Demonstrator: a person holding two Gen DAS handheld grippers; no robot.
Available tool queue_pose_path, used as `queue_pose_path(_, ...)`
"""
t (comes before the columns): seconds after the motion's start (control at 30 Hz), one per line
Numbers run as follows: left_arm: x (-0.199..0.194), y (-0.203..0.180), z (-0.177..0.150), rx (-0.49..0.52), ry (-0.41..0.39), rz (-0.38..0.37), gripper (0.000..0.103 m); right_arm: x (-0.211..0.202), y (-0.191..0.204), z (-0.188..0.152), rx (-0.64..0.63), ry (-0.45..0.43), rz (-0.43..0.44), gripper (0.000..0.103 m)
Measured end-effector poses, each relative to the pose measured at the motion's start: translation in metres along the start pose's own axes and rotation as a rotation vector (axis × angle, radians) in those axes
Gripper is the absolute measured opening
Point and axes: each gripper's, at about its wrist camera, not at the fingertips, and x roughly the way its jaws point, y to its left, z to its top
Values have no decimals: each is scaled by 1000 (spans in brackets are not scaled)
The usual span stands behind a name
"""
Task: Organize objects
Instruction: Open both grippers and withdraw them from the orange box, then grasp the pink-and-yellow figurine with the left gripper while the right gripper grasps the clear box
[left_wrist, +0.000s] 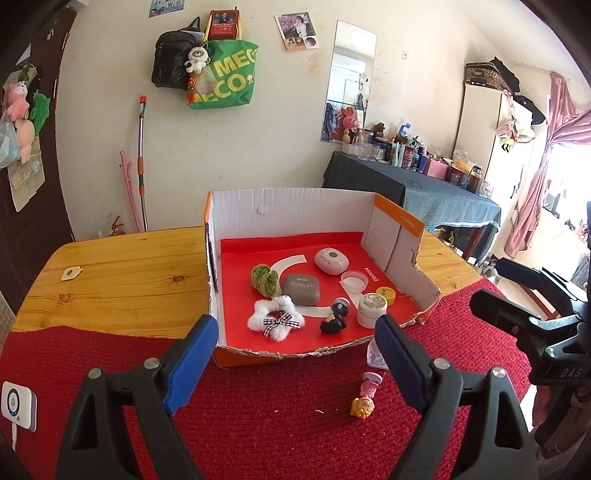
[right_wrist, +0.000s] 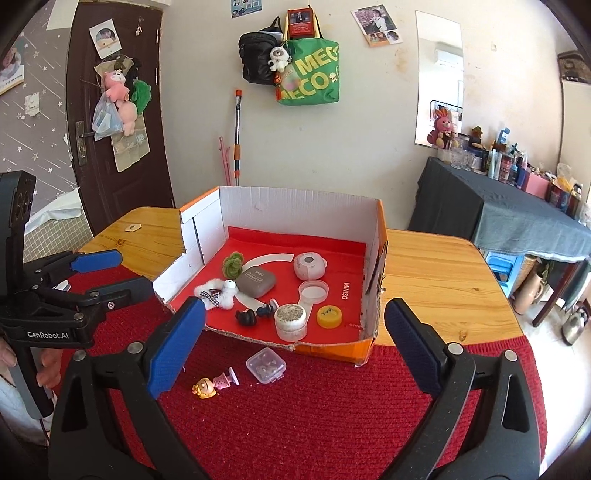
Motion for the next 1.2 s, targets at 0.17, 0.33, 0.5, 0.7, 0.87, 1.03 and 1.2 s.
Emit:
queue_pose_path(0.17, -3, -9, -16, 6, 0, 4, 89, -2, 0, -16, 23, -2, -7, 101)
queue_pose_path(0.33, 1, -14, -31, 1, 17, 7, 89, 2, -3, -31, 59, 13, -2, 101)
queue_pose_path(0.5, 14, -13, -47, -30, 67, 2, 89, 12, -8, -48, 84, 50, -24, 101)
queue_pose_path(0.7, 31, -15, -65, -53, 147, -19, 89, 26, -11, -72, 90, 112, -53, 101)
queue_pose_path(0.87, 39, -17, -74, -55, 186, -24, 89, 35, -15, -88, 109, 161, -50, 101)
queue_pose_path(1.03, 45, -17, -79, -64, 219, -38, 89, 39, -16, -95, 110, 186, -50, 101)
queue_pose_path(1.2, 52, -17, -80, -63, 246, -61, 89, 40, -18, -96, 121, 192, -42, 101)
